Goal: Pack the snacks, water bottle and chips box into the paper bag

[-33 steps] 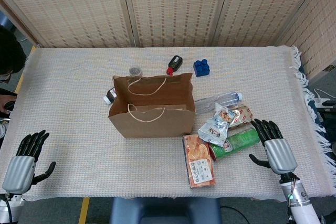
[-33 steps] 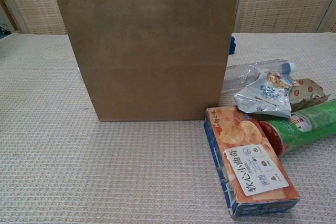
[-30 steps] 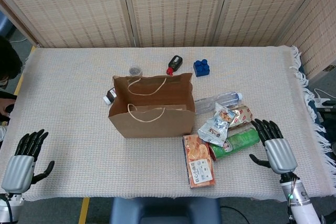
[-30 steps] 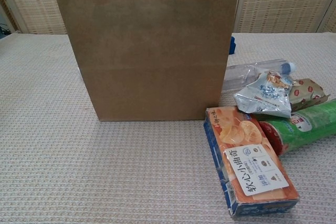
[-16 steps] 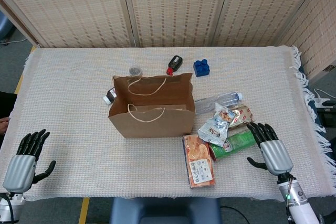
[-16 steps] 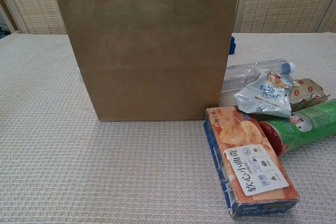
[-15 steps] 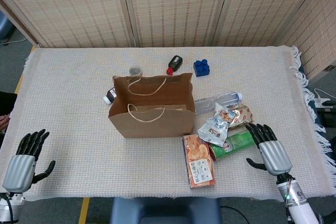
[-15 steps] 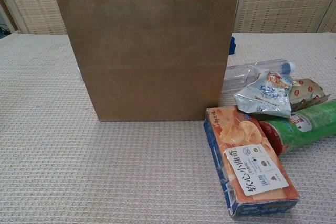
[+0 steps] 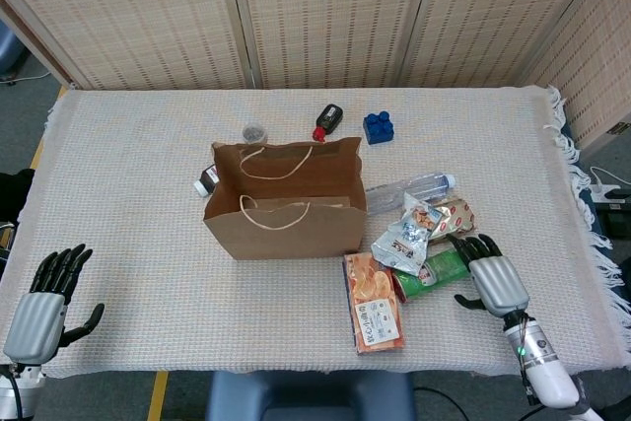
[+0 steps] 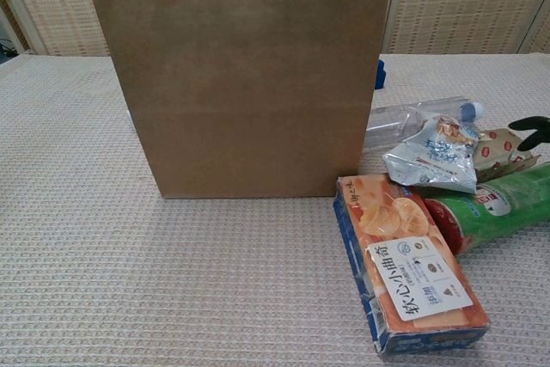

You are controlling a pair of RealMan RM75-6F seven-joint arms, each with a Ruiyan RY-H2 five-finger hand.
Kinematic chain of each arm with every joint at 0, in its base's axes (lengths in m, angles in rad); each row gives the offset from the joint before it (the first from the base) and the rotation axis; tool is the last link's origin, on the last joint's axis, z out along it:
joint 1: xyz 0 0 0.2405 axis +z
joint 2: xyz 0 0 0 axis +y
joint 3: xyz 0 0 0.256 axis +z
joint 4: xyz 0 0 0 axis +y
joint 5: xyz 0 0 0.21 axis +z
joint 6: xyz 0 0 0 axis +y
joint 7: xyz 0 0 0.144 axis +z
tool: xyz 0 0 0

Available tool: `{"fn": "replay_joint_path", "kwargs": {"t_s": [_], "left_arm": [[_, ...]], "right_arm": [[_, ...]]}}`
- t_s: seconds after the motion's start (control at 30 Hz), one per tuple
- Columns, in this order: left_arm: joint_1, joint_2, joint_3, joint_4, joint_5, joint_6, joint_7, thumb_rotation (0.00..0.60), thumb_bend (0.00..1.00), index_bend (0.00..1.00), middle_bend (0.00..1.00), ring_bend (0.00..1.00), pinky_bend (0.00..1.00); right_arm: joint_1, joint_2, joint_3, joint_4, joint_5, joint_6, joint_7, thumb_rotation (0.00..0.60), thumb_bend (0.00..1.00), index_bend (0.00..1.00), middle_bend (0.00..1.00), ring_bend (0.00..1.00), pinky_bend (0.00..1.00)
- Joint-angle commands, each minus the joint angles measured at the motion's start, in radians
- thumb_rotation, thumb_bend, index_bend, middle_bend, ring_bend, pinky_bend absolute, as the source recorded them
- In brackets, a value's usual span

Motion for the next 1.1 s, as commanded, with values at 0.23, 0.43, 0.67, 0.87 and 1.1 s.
{"fn": "replay_joint_path", "kwargs": {"t_s": [0.23,0.43,0.67,0.87,1.1], "left_arm": [[-0.002,0.000,0.002,0.000,0.000,-0.005,-0.002,0.600,0.35,0.00,0.00,0.00,0.02],[-0.002,0.001,0.002,-0.001,0.000,-0.005,-0.005,0.600,0.35,0.00,0.00,0.00,0.02],[-0.003,0.000,0.003,-0.001,-0.002,-0.009,-0.004,0.600,0.35,0.00,0.00,0.00,0.02],[-0.003,0.002,0.002,-0.002,-0.003,-0.009,-0.009,0.600,0.35,0.00,0.00,0.00,0.02],[-0.002,0.005,0.002,-0.004,-0.002,-0.005,-0.016,0.600,0.35,0.00,0.00,0.00,0.02]], "right_arm": [[0.028,-0.016,0.002,0.036,0.039,-0.059,-0.008,0.600,0.06,0.03,0.22,0.14,0.13],[0.047,-0.030,0.005,0.055,0.063,-0.091,-0.027,0.600,0.06,0.02,0.22,0.14,0.13],[0.069,-0.066,0.002,0.088,0.085,-0.125,-0.070,0.600,0.06,0.02,0.22,0.14,0.13],[0.074,-0.090,-0.007,0.108,0.090,-0.127,-0.111,0.600,0.06,0.03,0.23,0.14,0.14],[0.052,-0.083,-0.024,0.110,0.040,-0.054,-0.109,0.600,0.15,0.35,0.51,0.52,0.54]]}}
